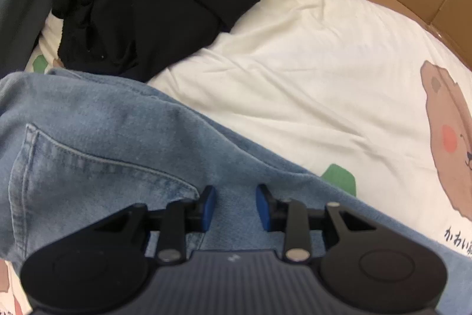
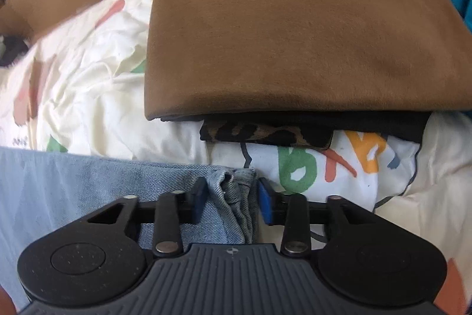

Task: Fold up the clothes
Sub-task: 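Move the right gripper to the jeans hem edge and pinch it, then open the right gripper and release the jeans hem edge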

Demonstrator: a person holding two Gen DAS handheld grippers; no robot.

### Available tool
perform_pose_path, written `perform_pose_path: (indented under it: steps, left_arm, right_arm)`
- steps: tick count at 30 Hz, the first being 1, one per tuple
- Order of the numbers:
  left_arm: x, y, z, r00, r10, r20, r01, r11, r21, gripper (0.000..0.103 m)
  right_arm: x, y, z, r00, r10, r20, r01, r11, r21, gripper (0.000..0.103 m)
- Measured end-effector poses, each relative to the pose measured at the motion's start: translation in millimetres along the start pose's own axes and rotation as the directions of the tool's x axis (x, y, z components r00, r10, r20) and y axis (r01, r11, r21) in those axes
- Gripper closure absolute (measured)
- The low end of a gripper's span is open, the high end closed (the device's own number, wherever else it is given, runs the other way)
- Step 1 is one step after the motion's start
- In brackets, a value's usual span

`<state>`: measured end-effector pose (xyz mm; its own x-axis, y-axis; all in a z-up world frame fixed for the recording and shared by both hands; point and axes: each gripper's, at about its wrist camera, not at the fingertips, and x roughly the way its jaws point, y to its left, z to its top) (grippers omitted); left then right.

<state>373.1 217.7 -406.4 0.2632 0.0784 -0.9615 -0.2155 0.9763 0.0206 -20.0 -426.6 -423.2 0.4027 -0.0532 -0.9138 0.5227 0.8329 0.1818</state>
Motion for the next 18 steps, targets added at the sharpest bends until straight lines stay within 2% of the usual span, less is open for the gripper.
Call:
perform_pose_path:
  steps: [5,12,18]
  left_arm:
    - [-3.9,-3.3,-3.9,1.000,0.019,0.000,-0.019,1.000,0.000,0.069]
    - [-18.8,-2.3,-15.8,0.999,0.026,0.043,-0.025,1.000,-0.014,0.071]
    - [-25.1,0.3,-15.2,0.996,0.036,0.086,-0.033,0.999,-0.035,0.073]
  right_arm:
    - [-16.1,0.2,-4.0,1.000,-0.022,0.010,0.022,1.000,0.020,0.085]
    - [-42.8,-0.1,-7.3,0.998,-0.047,0.040,0.045,0.997,0.060,0.094]
    - [-21.5,0.4,0.7,0.997,-0.078,0.016,0.076,0.993,0.095,0.094]
